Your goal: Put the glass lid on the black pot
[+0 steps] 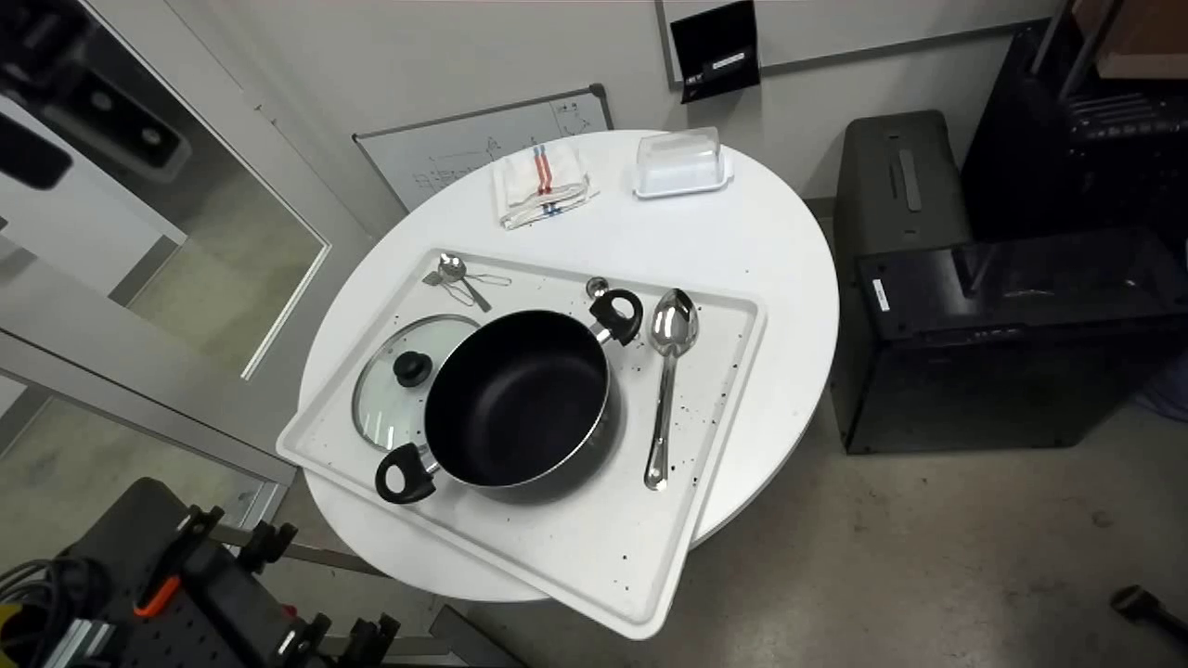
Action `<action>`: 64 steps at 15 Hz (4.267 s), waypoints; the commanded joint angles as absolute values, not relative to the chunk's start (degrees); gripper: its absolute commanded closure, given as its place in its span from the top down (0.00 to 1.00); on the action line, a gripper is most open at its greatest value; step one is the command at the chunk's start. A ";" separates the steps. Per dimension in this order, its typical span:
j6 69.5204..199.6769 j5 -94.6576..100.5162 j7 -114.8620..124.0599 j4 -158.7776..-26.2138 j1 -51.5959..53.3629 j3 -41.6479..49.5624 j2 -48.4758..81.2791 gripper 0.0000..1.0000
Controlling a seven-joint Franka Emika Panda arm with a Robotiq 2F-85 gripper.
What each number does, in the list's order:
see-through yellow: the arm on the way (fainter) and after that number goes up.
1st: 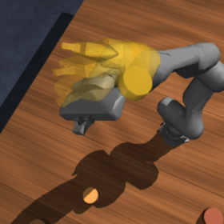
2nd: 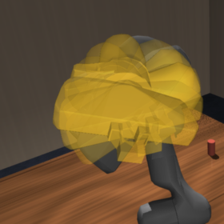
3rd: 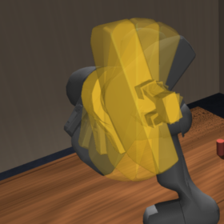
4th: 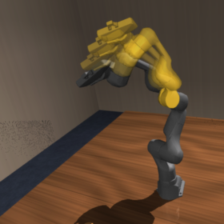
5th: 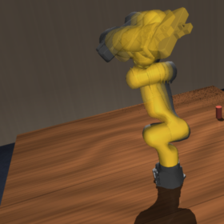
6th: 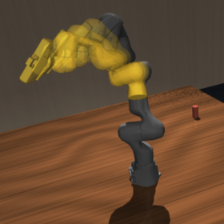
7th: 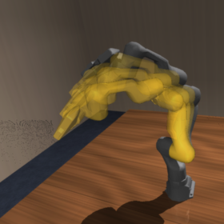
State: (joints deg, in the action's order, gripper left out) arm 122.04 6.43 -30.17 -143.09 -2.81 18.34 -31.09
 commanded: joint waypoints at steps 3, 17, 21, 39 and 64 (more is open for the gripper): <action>121.53 5.37 -31.47 -142.44 -2.72 17.40 -29.50 1.00; 132.02 5.35 -31.30 -141.53 2.35 7.81 -12.07 1.00; 135.53 5.74 -32.23 -140.64 3.71 4.65 -6.09 1.00; 149.42 24.62 -26.86 -132.97 7.12 -4.16 22.83 1.00; 163.18 35.69 -16.91 -120.83 17.85 1.56 47.67 1.00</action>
